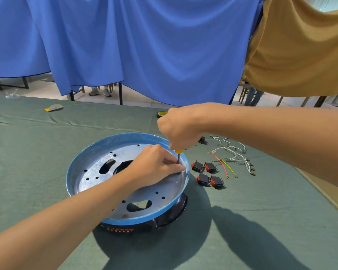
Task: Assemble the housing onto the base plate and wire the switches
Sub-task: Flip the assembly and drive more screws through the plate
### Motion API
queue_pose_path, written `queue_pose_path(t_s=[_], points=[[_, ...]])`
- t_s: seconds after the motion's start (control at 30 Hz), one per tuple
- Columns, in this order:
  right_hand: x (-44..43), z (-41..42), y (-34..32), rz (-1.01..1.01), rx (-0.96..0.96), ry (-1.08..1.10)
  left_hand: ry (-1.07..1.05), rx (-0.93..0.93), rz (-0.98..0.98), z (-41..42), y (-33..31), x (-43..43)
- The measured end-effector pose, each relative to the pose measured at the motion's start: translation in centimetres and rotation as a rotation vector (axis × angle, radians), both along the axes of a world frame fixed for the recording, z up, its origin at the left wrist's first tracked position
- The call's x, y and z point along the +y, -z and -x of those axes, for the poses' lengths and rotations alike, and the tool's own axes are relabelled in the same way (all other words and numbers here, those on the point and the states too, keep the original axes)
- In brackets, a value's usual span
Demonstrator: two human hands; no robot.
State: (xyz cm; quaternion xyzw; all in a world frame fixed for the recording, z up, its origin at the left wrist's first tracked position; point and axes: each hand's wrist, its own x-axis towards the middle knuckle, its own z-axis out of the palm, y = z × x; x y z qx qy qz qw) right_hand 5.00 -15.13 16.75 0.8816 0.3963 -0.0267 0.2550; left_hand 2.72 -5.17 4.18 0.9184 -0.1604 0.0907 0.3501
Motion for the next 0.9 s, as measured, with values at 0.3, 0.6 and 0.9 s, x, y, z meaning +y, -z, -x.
queue_pose_path(t_s=[0.3,0.6,0.9], points=[[0.8,-0.3,-0.8,-0.019,0.228,0.46,-0.065,-0.033,0.044,0.1,-0.3,-0.5],[0.3,0.2,-3.1,0.142,0.021,-0.072,-0.079,0.012,0.04,-0.1,-0.3,-0.5],[0.5,-0.7,-1.7,0.119,0.006,-0.239,-0.029,0.045,0.114,-0.3,0.1,0.2]])
